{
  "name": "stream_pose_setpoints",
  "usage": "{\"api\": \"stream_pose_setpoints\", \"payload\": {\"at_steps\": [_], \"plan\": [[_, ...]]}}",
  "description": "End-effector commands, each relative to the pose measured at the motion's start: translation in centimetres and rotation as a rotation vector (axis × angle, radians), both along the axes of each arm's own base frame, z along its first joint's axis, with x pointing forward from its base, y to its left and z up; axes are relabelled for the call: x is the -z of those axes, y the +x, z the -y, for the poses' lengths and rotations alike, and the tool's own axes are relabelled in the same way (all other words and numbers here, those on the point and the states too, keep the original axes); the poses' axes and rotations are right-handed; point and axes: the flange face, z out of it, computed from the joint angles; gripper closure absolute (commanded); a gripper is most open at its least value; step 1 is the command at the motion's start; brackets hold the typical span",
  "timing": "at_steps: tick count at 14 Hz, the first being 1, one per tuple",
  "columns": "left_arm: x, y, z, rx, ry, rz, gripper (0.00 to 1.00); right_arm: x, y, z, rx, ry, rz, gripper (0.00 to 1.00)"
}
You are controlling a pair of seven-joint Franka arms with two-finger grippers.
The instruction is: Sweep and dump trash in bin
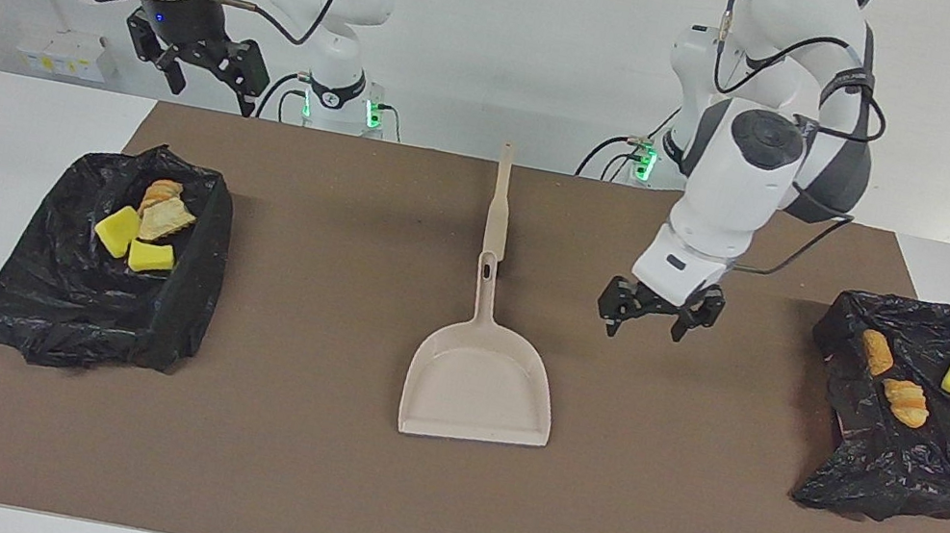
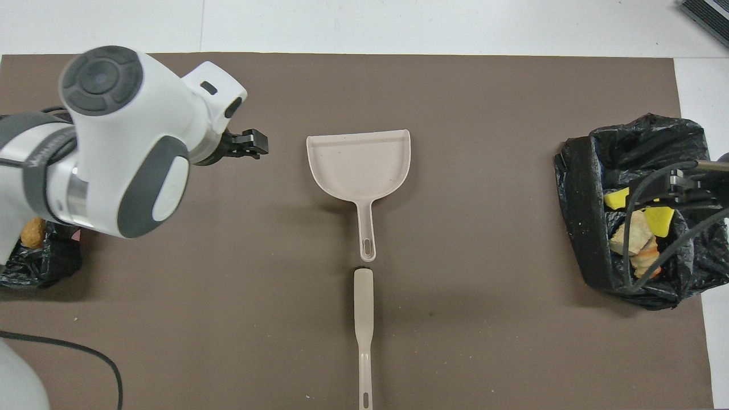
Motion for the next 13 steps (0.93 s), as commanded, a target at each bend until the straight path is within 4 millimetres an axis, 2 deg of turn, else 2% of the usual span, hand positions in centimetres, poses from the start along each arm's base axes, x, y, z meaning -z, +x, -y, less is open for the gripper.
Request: {"api": "stream_pose_setpoints", "payload": {"at_steps": [1, 6, 9, 10, 11, 13], "plan": [[-3.4, -0.4, -5.2, 0.050, -0.022, -0.019, 0.00, 0.0, 0.0, 0.1, -0.012, 0.011, 0.010, 0.00], [-7.2, -1.7, -14.5, 0.122, -0.015, -0.046, 0.00, 0.0, -0.1, 0.0, -0.011, 0.009, 0.008, 0.00], [-9.4, -2.9, -18.8, 0.117, -0.012, -0.034, 0.00, -0.1, -0.1, -0.1, -0.014, 0.009, 0.010, 0.00], [-9.9, -3.3, -20.0, 0.097, -0.011, -0.035, 0.00, 0.0, -0.1, -0.1, -0.013, 0.009, 0.008, 0.00], [-10.8, -3.8, -20.0, 0.098, -0.009, -0.022, 0.00, 0.0, -0.2, 0.0, -0.011, 0.010, 0.007, 0.00], [-11.0, -4.1, -20.4, 0.091, -0.008, -0.023, 0.00, 0.0, -0.2, -0.1, -0.013, 0.009, 0.005, 0.00]]}}
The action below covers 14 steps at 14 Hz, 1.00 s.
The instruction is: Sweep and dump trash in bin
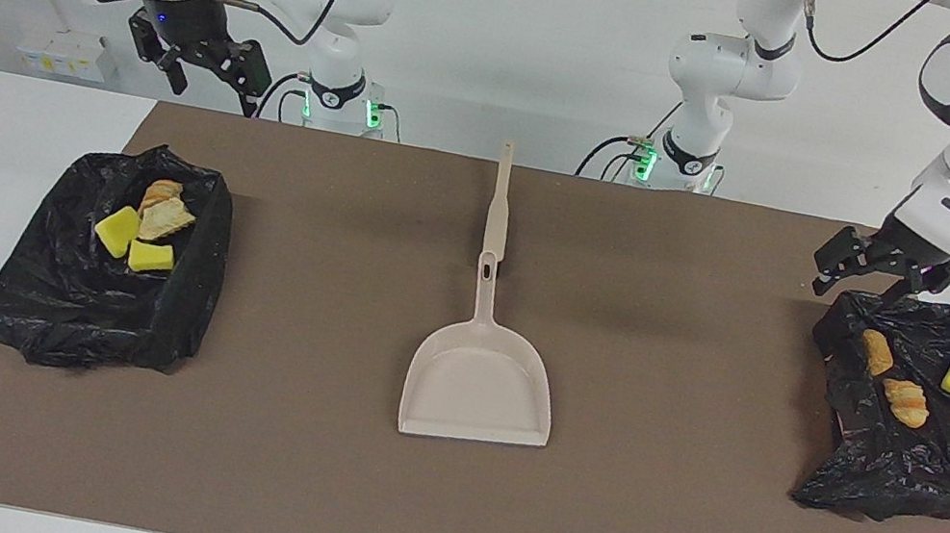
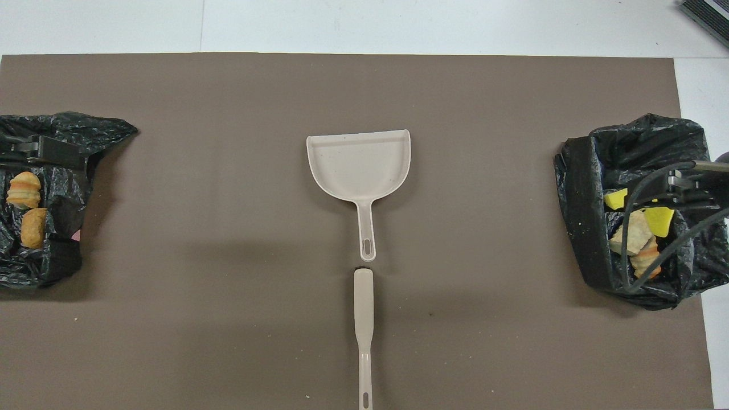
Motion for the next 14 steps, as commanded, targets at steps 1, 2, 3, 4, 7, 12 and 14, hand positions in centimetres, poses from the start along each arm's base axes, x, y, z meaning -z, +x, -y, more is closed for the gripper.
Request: {"api": "stream_pose_setpoints", "payload": {"at_steps": [1, 2, 3, 4, 7, 12, 14], "plan": [[-0.6, -1.2, 0.5, 0.018, -0.010, -0.010, 0.00, 0.0, -0.2, 0.1, -0.011, 0.009, 0.007, 0.00], [-0.6, -1.6, 0.2, 0.021, -0.009, -0.025, 0.00, 0.0, -0.2, 0.0, -0.011, 0.010, 0.007, 0.00], [-0.9, -2.4, 0.1, 0.028, -0.009, -0.035, 0.00, 0.0, -0.2, 0.1, -0.010, 0.011, 0.007, 0.00], [-1.1, -2.7, 0.0, 0.033, -0.008, -0.036, 0.00, 0.0, -0.1, 0.1, -0.007, 0.010, 0.008, 0.00], [-1.1, -4.0, -0.3, 0.030, -0.003, -0.032, 0.00, 0.0, -0.1, 0.1, -0.008, 0.009, 0.008, 0.00], [-1.4, -3.8, -0.4, 0.079, 0.039, -0.043, 0.00, 0.0, -0.1, 0.0, -0.010, 0.010, 0.008, 0.00], [-1.5, -3.8, -0.3, 0.077, 0.033, -0.044, 0.00, 0.0, -0.1, 0.0, -0.010, 0.010, 0.010, 0.00]]}}
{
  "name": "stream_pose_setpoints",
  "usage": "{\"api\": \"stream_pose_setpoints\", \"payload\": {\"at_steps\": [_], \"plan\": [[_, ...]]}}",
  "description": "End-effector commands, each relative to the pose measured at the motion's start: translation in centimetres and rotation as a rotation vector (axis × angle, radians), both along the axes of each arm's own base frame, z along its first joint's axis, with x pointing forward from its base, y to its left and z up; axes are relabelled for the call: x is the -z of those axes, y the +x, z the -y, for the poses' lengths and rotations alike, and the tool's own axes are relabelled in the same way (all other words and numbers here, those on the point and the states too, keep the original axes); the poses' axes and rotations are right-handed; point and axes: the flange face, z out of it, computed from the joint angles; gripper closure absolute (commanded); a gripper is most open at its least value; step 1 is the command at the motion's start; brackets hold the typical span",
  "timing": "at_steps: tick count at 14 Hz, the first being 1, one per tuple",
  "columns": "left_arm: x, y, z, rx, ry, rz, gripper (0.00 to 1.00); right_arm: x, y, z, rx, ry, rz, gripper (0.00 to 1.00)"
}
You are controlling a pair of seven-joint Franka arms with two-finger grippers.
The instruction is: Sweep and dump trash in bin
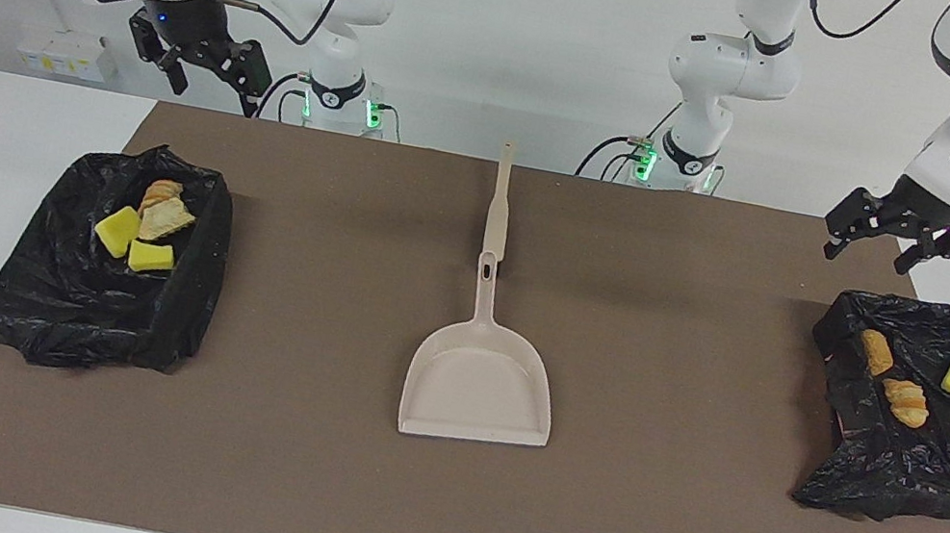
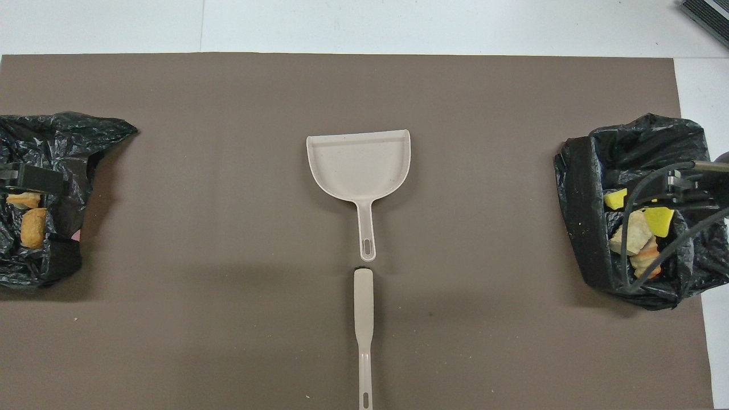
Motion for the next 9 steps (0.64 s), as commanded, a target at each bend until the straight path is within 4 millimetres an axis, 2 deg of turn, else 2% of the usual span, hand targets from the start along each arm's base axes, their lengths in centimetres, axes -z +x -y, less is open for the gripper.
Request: {"api": "stream_pose_setpoints", "payload": {"at_steps": [1, 3, 9], "plan": [[-0.18, -0.83, -0.30, 0.016, 0.008, -0.019, 0.00, -0.03, -0.12, 0.02, -0.009, 0.010, 0.010, 0.00], [-1.16, -1.05, 0.20, 0.015, 0.000, -0.046, 0.00, -0.03, -0.12, 0.11, -0.007, 0.010, 0.010, 0.00], [-0.96, -0.87, 0.23, 0.013, -0.009, -0.047, 0.00, -0.03, -0.12, 0.02, -0.009, 0.010, 0.010, 0.00]]}}
